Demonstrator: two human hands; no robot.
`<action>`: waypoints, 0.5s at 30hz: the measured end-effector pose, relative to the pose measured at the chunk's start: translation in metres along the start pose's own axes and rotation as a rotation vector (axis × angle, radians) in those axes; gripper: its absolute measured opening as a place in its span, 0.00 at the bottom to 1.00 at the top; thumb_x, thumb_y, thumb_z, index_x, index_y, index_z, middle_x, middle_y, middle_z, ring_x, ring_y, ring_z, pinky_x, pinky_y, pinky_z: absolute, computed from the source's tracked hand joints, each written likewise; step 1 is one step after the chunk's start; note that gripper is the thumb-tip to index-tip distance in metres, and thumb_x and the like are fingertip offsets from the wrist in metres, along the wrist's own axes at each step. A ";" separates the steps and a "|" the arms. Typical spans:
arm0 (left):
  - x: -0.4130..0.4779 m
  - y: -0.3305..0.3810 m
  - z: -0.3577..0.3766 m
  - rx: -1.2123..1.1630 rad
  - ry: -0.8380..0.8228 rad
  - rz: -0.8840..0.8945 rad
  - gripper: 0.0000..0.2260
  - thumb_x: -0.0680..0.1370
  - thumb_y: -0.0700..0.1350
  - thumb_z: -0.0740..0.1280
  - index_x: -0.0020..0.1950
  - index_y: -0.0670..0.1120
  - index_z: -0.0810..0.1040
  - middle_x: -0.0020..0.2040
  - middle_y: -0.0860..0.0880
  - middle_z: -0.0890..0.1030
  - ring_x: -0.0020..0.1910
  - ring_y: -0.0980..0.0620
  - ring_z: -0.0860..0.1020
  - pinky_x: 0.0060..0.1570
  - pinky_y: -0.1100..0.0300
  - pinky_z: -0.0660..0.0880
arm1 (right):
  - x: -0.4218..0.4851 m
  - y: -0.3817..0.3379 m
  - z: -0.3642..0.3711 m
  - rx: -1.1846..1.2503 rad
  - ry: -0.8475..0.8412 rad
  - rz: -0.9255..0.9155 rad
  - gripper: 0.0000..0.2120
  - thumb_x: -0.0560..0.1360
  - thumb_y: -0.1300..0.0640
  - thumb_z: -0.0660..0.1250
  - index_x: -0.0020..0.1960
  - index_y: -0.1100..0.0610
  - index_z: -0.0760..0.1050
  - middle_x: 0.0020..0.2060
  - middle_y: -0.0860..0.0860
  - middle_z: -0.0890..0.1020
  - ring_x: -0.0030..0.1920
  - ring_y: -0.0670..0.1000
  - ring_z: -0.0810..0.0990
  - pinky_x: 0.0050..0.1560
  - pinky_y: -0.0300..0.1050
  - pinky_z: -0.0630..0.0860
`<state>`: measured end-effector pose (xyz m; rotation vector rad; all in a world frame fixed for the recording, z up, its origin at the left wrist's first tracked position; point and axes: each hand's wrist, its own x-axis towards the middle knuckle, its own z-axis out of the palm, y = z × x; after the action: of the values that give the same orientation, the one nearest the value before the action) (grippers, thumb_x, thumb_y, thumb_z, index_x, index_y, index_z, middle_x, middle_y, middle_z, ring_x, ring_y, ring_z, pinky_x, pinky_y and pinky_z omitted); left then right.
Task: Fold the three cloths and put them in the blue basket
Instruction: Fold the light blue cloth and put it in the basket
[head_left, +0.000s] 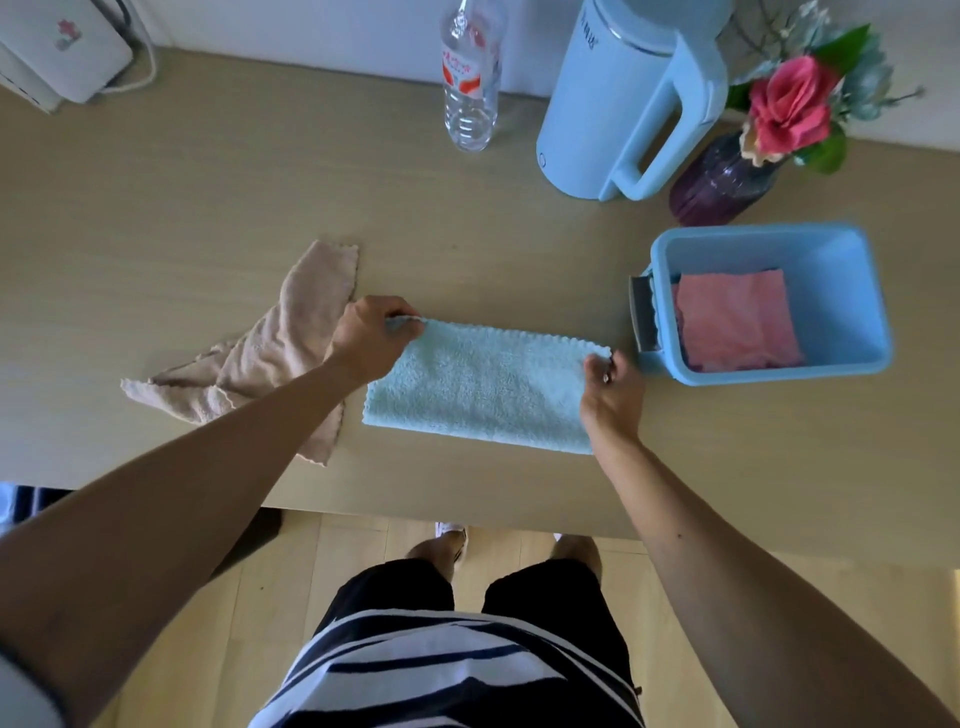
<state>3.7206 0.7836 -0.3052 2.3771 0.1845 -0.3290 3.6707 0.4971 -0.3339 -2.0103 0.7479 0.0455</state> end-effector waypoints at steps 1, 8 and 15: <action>0.002 0.000 0.002 0.006 0.003 0.001 0.06 0.76 0.46 0.72 0.48 0.46 0.86 0.38 0.52 0.82 0.38 0.53 0.78 0.34 0.68 0.67 | 0.004 0.003 0.003 -0.027 0.011 -0.005 0.13 0.78 0.60 0.62 0.36 0.56 0.63 0.32 0.53 0.65 0.34 0.49 0.63 0.36 0.46 0.61; 0.000 -0.005 0.010 0.316 0.129 0.157 0.15 0.74 0.47 0.72 0.59 0.47 0.79 0.54 0.46 0.79 0.54 0.44 0.76 0.54 0.51 0.72 | -0.006 0.007 0.003 -0.223 0.056 -0.116 0.10 0.77 0.58 0.67 0.57 0.60 0.73 0.46 0.54 0.78 0.46 0.54 0.75 0.50 0.54 0.75; -0.076 0.016 0.058 0.355 -0.044 0.191 0.11 0.76 0.48 0.69 0.57 0.48 0.76 0.54 0.48 0.74 0.51 0.48 0.75 0.45 0.52 0.76 | -0.064 0.005 0.009 -0.698 -0.071 -0.581 0.23 0.70 0.58 0.70 0.64 0.53 0.72 0.61 0.52 0.73 0.62 0.56 0.73 0.59 0.51 0.69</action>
<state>3.6407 0.7293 -0.3137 2.7074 -0.1334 -0.3454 3.6186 0.5333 -0.3220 -2.8042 0.0602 0.0401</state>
